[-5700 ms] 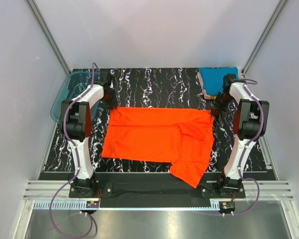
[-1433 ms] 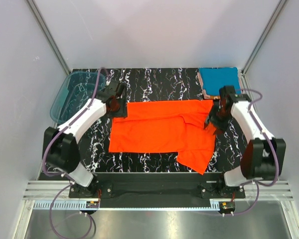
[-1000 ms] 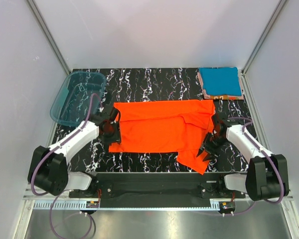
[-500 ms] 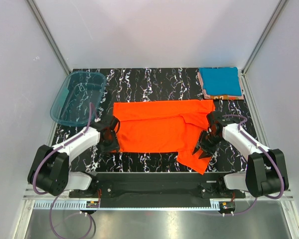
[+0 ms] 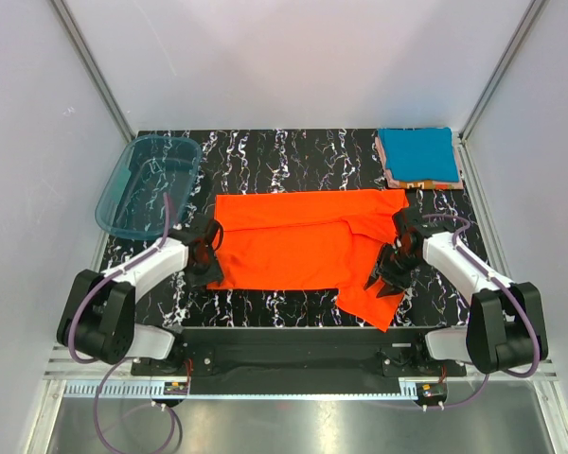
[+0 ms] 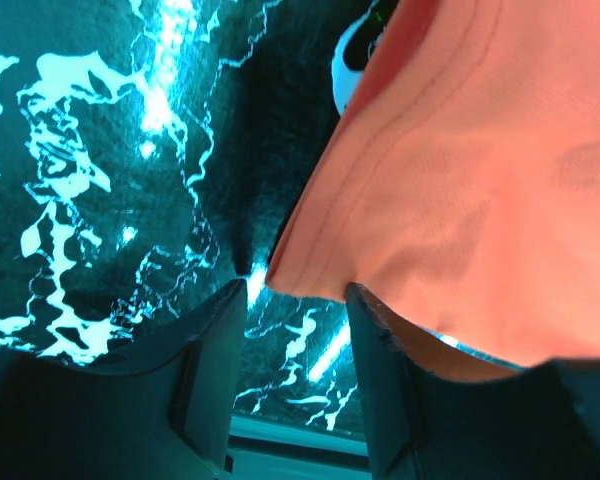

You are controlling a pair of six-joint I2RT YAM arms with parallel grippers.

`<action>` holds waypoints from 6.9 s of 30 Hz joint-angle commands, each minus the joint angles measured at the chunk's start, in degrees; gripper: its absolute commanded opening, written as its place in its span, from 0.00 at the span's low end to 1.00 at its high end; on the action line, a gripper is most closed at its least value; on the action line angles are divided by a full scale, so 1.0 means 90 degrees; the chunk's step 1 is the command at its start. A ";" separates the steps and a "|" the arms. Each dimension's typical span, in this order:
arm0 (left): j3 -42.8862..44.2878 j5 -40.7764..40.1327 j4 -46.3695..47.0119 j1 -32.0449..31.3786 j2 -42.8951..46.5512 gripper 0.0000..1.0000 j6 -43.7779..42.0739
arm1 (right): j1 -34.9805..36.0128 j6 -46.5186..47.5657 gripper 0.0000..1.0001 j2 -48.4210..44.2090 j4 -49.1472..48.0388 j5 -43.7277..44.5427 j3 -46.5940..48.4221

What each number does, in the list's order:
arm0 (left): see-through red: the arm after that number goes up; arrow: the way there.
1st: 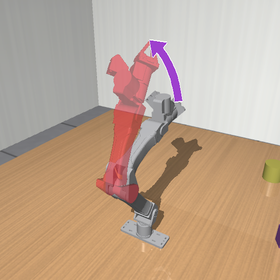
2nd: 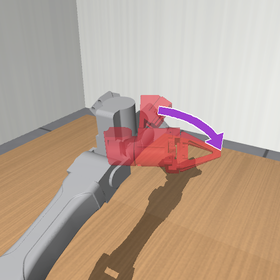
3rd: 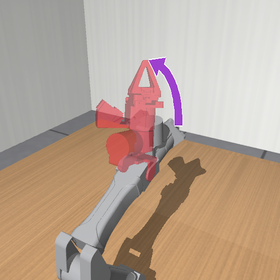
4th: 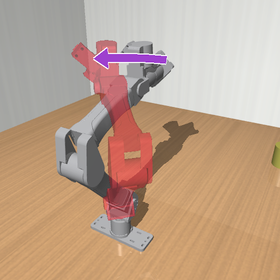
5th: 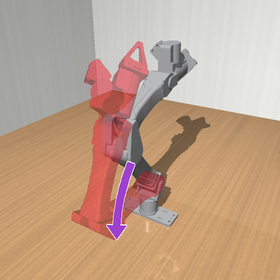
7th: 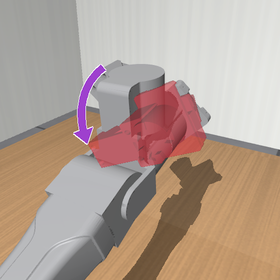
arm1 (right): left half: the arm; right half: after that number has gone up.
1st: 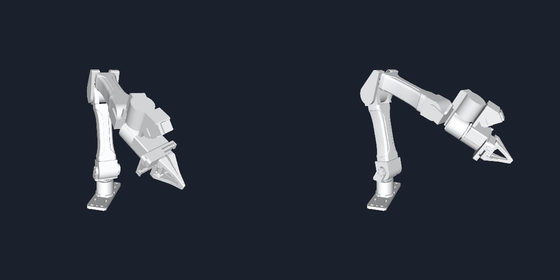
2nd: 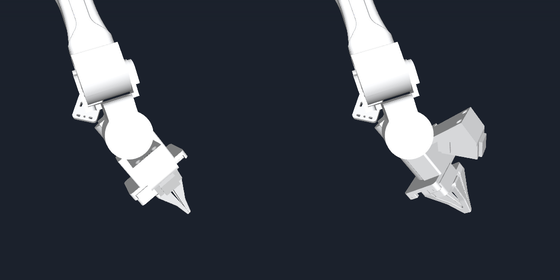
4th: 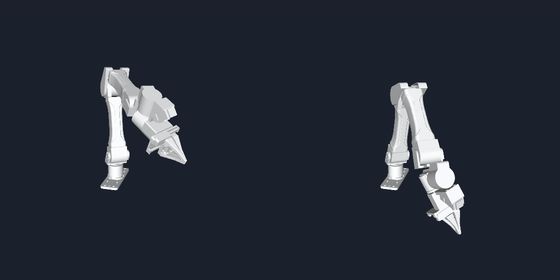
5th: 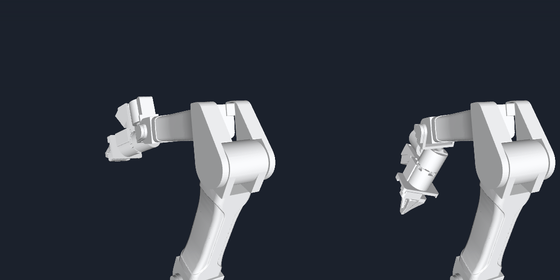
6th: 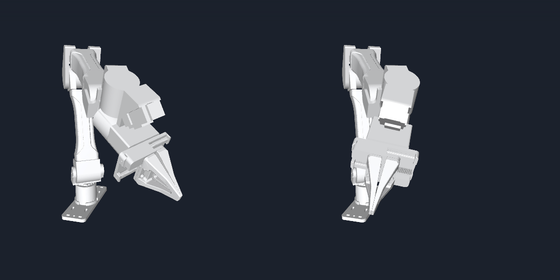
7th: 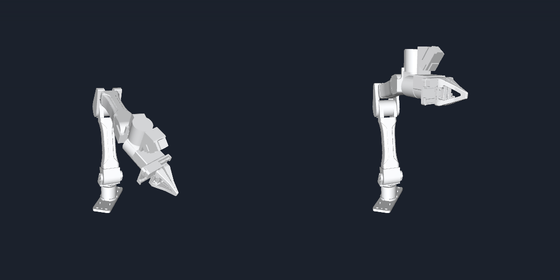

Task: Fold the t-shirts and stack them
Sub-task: Fold the tshirt

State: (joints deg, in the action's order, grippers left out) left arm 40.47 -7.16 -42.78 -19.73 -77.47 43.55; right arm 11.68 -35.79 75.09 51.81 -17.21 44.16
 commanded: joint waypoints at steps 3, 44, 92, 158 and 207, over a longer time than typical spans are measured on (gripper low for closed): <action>0.0084 0.0081 0.0485 0.0180 -0.0385 0.44 -0.0054 | 0.0059 0.0119 0.48 0.0192 -0.0103 -0.0051 0.0317; 0.1744 -0.0181 0.0662 0.0981 -0.1920 0.00 -0.1333 | 0.2081 -0.0301 0.60 0.1354 -0.0366 0.1609 0.1011; 0.1490 0.0444 0.0828 0.1391 -0.1959 0.00 -0.1548 | 0.3370 -0.1150 0.48 0.0748 -0.0590 0.1746 0.0191; 0.1783 0.0639 -0.1640 0.1391 -0.0942 0.01 -0.1021 | 0.0656 0.0841 0.00 0.0816 0.1050 0.1434 0.2904; 0.5044 0.1079 -0.2668 0.1820 -0.3657 0.00 -0.0864 | -0.0400 0.2014 0.00 0.4117 0.0874 0.0926 0.6294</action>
State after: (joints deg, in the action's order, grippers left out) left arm 83.44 2.79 -64.84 -4.10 -109.51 35.66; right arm 8.62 -18.61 110.76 60.71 -7.25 97.65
